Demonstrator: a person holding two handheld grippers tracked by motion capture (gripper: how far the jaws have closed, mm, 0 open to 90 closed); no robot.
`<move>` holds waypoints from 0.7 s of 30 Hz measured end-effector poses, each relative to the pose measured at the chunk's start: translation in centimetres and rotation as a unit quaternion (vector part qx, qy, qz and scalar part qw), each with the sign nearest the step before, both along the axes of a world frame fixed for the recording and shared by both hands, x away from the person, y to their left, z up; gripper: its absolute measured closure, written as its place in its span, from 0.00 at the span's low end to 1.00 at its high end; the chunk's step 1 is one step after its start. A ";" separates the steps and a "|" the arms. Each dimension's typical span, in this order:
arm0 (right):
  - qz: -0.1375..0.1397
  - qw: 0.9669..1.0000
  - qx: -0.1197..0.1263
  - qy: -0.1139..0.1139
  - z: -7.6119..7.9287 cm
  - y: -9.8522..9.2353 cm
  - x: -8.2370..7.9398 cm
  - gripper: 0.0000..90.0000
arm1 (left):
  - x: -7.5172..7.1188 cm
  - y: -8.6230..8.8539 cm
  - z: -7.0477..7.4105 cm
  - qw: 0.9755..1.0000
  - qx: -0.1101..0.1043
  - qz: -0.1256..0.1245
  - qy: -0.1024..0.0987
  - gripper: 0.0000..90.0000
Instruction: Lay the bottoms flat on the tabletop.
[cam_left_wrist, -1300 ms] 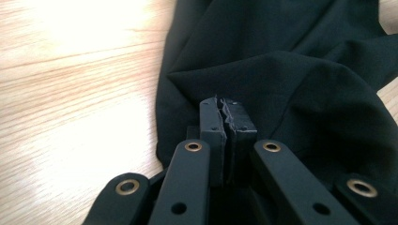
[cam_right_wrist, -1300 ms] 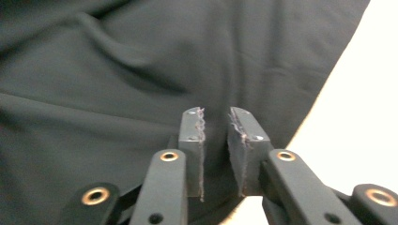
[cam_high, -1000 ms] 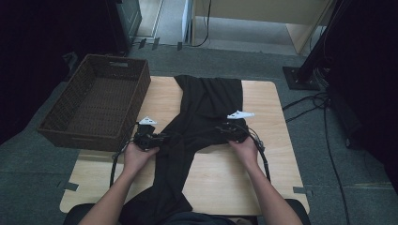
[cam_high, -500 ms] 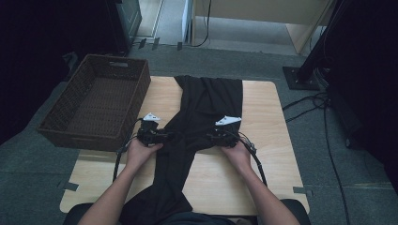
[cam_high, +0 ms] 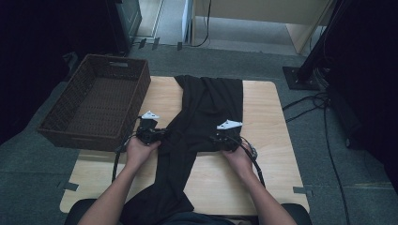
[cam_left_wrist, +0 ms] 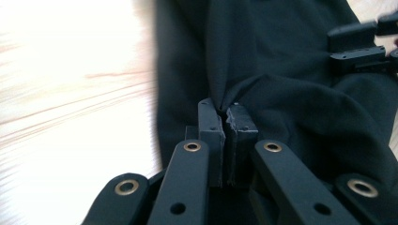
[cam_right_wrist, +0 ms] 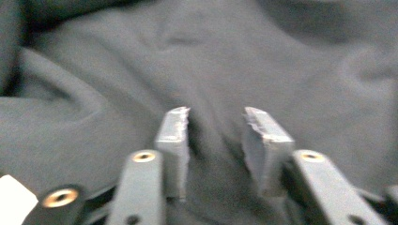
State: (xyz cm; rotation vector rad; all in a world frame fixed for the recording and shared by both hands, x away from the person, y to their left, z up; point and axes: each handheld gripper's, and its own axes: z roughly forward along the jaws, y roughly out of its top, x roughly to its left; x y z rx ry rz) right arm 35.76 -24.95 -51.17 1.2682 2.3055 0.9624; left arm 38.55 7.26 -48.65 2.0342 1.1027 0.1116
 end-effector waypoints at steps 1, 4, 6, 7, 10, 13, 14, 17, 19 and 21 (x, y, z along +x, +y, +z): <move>-0.003 1.000 -0.002 -0.002 0.0 -0.4 0.1 0.76 | -0.1 0.3 0.2 1.000 0.005 0.002 0.000 0.97; -0.022 1.000 -0.004 0.002 0.1 -2.2 0.7 0.84 | -0.4 1.0 0.5 1.000 0.005 0.017 0.001 0.97; -0.045 0.999 -0.009 0.011 0.3 -4.0 1.3 0.88 | -0.3 1.3 0.4 1.000 0.009 0.024 0.003 0.96; -0.063 0.998 -0.009 0.022 0.4 -5.1 1.7 0.90 | -0.2 1.4 0.3 1.000 0.013 0.023 0.004 0.96; -0.090 0.995 0.016 0.038 0.5 -7.7 2.3 0.90 | 0.1 1.7 -0.1 1.000 -0.008 0.025 0.015 0.92; -0.081 0.995 0.042 0.044 0.3 -8.3 2.1 0.79 | 0.2 1.5 -0.2 0.999 -0.028 0.022 0.014 0.73; -0.081 0.995 0.042 0.042 0.3 -8.1 2.0 0.77 | 0.2 1.4 -0.2 0.999 -0.030 0.017 0.013 0.68; -0.066 0.997 0.029 0.036 0.4 -7.1 1.8 0.67 | 0.2 0.9 -0.1 0.999 -0.032 0.012 0.001 0.61; -0.057 0.998 0.027 0.022 0.4 -6.2 1.6 0.60 | 0.2 0.8 -0.1 0.999 -0.036 0.011 0.004 0.60; -0.039 0.999 0.025 0.008 0.5 -4.9 1.1 0.59 | 0.2 0.6 -0.2 0.999 -0.032 0.010 0.006 0.60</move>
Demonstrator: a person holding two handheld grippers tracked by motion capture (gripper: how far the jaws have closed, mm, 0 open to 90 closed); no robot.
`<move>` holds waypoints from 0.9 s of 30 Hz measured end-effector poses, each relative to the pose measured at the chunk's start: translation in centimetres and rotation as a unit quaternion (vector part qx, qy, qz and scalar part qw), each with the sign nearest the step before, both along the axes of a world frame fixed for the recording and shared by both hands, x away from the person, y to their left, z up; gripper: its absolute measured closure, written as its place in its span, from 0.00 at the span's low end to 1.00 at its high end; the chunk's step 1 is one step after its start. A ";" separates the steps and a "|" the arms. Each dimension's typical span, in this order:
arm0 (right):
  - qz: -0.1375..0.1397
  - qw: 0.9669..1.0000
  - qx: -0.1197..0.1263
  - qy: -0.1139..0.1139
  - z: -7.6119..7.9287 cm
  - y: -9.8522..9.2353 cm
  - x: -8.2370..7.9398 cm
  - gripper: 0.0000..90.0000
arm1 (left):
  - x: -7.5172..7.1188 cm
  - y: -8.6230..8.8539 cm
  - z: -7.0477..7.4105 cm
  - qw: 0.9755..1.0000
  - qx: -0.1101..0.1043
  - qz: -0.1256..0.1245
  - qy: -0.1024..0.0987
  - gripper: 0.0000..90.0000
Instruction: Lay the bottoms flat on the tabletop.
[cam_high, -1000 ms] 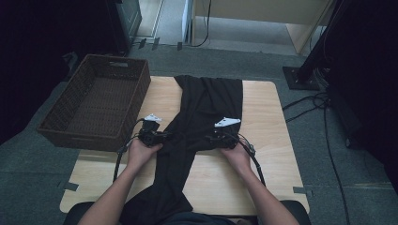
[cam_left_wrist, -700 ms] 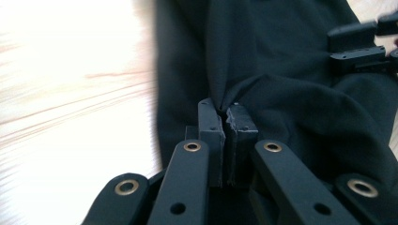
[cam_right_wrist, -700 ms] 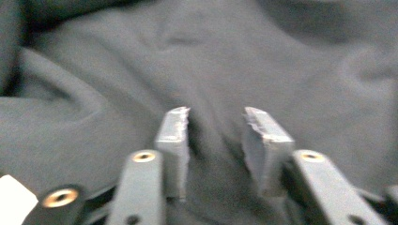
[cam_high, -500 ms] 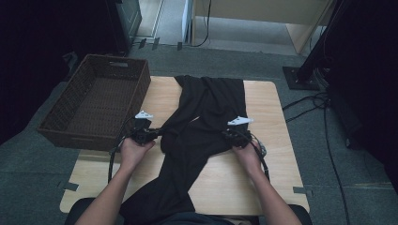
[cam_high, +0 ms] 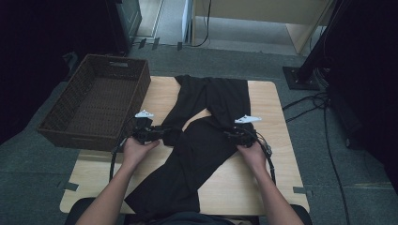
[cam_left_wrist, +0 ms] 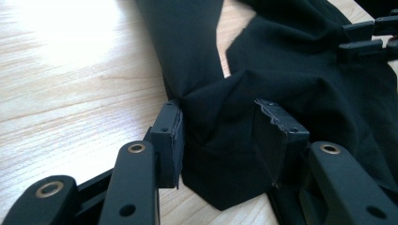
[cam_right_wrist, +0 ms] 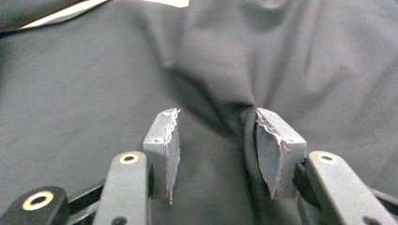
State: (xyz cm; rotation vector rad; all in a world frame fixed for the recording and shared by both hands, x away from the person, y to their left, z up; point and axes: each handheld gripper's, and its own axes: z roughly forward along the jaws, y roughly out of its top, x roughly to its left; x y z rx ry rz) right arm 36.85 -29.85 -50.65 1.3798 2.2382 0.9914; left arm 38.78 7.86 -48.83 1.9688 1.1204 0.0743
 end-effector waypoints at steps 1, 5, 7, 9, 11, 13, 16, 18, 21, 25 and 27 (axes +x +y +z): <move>0.009 1.000 -0.007 -0.002 0.0 0.6 -0.2 0.58 | 0.0 -0.1 0.0 1.000 0.004 0.000 0.000 0.60; 0.036 0.999 0.012 0.000 0.1 2.7 -0.8 0.58 | -0.1 0.0 0.5 1.000 0.001 -0.001 0.001 0.60; 0.041 0.999 0.016 0.004 -0.2 3.4 -0.9 0.58 | -0.3 0.1 1.1 1.000 -0.007 -0.007 -0.002 0.60; 0.046 0.999 0.016 0.003 -0.4 3.9 -0.9 0.58 | -0.6 -0.2 1.5 1.000 -0.011 -0.014 -0.006 0.59; 0.047 0.999 0.018 0.000 -0.7 4.2 -0.9 0.58 | -0.9 -0.6 1.7 1.000 -0.012 -0.026 -0.007 0.59; 0.043 0.999 0.018 -0.001 -0.7 4.3 -0.9 0.56 | -1.2 -1.2 1.6 0.999 -0.005 -0.037 -0.003 0.57; 0.047 0.999 0.014 -0.007 -0.6 4.6 -1.0 0.57 | -1.6 -2.0 1.9 0.999 -0.008 -0.054 0.001 0.54; 0.049 0.999 0.016 -0.008 -0.4 5.0 -1.2 0.59 | -2.0 -2.5 2.0 0.998 -0.012 -0.062 0.001 0.52; 0.060 0.998 0.024 -0.007 -0.2 5.7 -1.7 0.59 | -2.3 -3.4 1.5 0.997 0.001 -0.074 0.009 0.51; 0.076 0.997 0.008 -0.003 -0.7 6.9 -2.2 0.59 | -2.1 -4.7 0.0 0.996 0.032 -0.086 0.022 0.63; 0.079 0.997 -0.001 -0.008 -0.7 7.1 -2.2 0.59 | -1.8 -4.7 -0.4 0.995 0.043 -0.084 0.018 0.76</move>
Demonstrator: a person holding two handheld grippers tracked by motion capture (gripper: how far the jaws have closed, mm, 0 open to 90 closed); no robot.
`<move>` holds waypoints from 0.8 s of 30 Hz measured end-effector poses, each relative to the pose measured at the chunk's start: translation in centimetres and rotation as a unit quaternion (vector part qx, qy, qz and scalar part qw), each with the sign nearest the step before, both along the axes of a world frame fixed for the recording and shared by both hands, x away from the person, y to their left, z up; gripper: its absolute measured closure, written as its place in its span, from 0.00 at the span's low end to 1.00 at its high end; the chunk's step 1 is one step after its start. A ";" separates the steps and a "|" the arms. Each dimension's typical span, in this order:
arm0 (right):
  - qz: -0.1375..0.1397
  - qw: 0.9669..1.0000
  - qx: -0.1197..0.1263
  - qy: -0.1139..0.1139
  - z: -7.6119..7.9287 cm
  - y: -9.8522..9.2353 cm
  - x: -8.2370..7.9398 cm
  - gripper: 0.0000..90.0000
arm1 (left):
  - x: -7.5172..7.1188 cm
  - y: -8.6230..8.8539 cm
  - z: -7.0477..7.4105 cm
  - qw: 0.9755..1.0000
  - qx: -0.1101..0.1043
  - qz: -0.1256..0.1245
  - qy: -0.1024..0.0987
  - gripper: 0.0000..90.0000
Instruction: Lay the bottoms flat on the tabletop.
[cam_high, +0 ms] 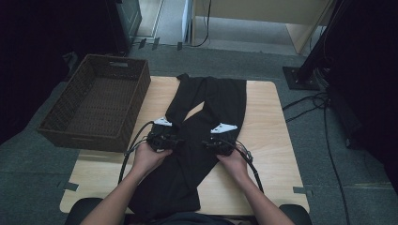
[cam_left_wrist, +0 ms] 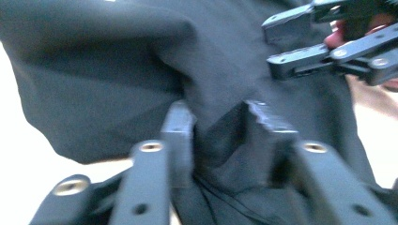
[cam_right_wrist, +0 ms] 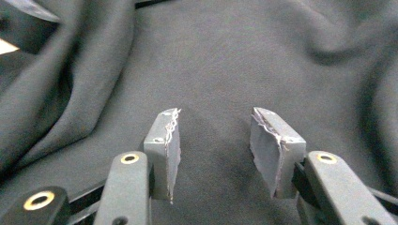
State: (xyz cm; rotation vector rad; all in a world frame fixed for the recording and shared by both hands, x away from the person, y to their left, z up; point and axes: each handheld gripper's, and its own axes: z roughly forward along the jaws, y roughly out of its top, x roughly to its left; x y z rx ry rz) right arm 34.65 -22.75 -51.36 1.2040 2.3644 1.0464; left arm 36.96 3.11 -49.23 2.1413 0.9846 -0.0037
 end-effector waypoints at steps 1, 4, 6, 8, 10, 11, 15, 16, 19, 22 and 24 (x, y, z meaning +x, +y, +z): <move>0.000 1.000 -0.001 -0.002 0.0 0.0 0.0 0.60 | 0.1 0.2 -0.1 1.000 0.004 0.003 -0.006 0.84; -0.003 1.000 -0.011 -0.012 -0.1 -0.3 0.2 0.61 | 0.4 1.3 0.5 1.000 0.000 0.021 -0.017 0.98; -0.014 1.000 -0.010 -0.017 -0.2 -0.9 0.6 0.61 | 0.4 2.2 1.0 0.999 -0.006 0.033 -0.020 0.99; -0.025 0.999 -0.008 -0.020 -0.3 -1.7 1.1 0.62 | 0.2 3.3 1.5 0.999 -0.013 0.048 -0.021 0.99; -0.037 0.999 -0.006 -0.020 -0.3 -2.4 1.5 0.63 | 0.1 4.3 1.6 0.998 -0.012 0.060 -0.016 0.99; -0.046 0.999 -0.006 -0.019 -0.3 -2.9 1.7 0.63 | 0.0 4.6 1.6 0.998 -0.011 0.064 -0.013 0.99; -0.059 0.998 -0.011 -0.012 -0.1 -4.3 2.5 0.64 | -0.2 5.4 1.4 0.997 -0.002 0.077 -0.003 0.99; -0.061 0.998 -0.014 -0.009 0.0 -4.5 2.6 0.65 | -0.3 5.5 1.3 0.997 0.003 0.079 -0.001 0.99; -0.062 0.998 -0.022 0.003 0.2 -5.5 2.9 0.65 | -0.4 5.8 1.0 0.996 0.022 0.089 0.001 0.99; -0.075 0.997 -0.025 0.008 0.3 -6.6 3.0 0.66 | -0.2 6.0 0.7 0.995 0.015 0.098 0.007 0.96; -0.080 0.997 -0.016 0.008 0.2 -6.8 3.1 0.67 | -0.1 6.0 0.7 0.995 0.000 0.097 0.008 0.90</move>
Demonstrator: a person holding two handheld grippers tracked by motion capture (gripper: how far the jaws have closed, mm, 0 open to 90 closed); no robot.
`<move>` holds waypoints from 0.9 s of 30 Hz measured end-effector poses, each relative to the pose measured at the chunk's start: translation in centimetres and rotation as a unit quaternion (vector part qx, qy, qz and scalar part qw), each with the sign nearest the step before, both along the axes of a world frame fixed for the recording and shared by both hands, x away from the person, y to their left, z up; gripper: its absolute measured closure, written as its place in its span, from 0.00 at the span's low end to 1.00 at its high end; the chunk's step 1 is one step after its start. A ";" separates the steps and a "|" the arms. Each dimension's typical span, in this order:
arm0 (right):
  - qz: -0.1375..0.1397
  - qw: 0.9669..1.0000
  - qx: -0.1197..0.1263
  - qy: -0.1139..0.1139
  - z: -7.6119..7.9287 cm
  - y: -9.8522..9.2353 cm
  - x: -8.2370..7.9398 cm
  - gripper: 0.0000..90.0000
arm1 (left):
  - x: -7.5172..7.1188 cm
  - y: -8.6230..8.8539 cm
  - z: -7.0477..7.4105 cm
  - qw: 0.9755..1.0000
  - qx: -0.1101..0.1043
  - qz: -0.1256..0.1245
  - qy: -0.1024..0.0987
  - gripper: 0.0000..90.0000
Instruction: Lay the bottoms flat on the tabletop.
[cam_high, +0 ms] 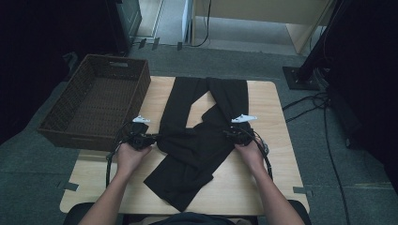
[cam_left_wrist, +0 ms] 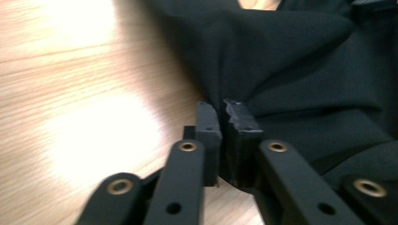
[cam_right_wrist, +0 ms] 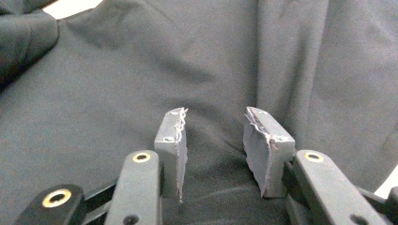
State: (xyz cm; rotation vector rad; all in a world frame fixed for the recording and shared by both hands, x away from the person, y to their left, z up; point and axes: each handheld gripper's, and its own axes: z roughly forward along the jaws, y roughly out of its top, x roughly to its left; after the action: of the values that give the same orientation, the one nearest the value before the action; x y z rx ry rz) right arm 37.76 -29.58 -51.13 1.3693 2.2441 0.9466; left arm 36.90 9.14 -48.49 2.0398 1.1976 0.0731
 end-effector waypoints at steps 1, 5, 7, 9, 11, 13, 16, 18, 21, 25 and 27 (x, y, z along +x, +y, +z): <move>0.000 1.000 -0.001 0.000 0.0 0.1 0.0 0.66 | 0.0 -0.1 0.1 1.000 -0.008 0.002 -0.003 0.86; 0.021 1.000 -0.005 -0.003 0.0 1.2 -0.2 0.65 | -0.4 -0.8 1.4 0.999 -0.026 -0.010 -0.030 0.75; 0.027 1.000 -0.004 -0.010 -0.1 1.7 -0.4 0.65 | -0.4 -1.3 2.1 0.999 -0.027 -0.023 -0.033 0.71; 0.036 0.999 0.000 -0.017 -0.3 2.5 -0.8 0.64 | 0.0 -1.9 2.7 0.999 -0.029 -0.033 -0.031 0.69; 0.047 0.999 0.002 -0.020 -0.4 3.2 -1.0 0.63 | 0.4 -2.4 2.8 0.998 -0.032 -0.033 -0.036 0.64; 0.053 0.998 0.003 -0.025 -0.4 3.9 -1.4 0.62 | 1.1 -3.1 2.4 0.998 -0.027 -0.037 -0.038 0.61; 0.055 0.998 0.006 -0.029 -0.6 4.3 -1.7 0.62 | 2.5 -4.1 2.1 0.998 -0.013 -0.036 -0.041 0.60; 0.058 0.998 0.007 -0.030 -0.6 4.3 -1.7 0.62 | 3.6 -4.8 2.2 0.999 -0.021 -0.036 -0.035 0.59; 0.055 0.998 0.009 -0.029 -0.6 4.4 -1.7 0.62 | 5.7 -5.9 2.2 0.998 -0.008 -0.035 -0.045 0.58; 0.056 0.998 0.010 -0.031 -0.6 4.4 -1.7 0.62 | 8.3 -7.1 1.3 0.998 0.035 -0.027 -0.053 0.58; 0.057 0.998 0.011 -0.034 -0.7 4.3 -1.8 0.62 | 9.2 -7.6 0.7 0.998 0.034 -0.034 -0.044 0.57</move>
State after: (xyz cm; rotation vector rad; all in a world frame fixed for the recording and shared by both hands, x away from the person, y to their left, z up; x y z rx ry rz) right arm 36.00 -25.24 -51.80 1.2116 2.2869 1.0420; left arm 46.09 1.52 -47.78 2.1126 1.0852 0.1716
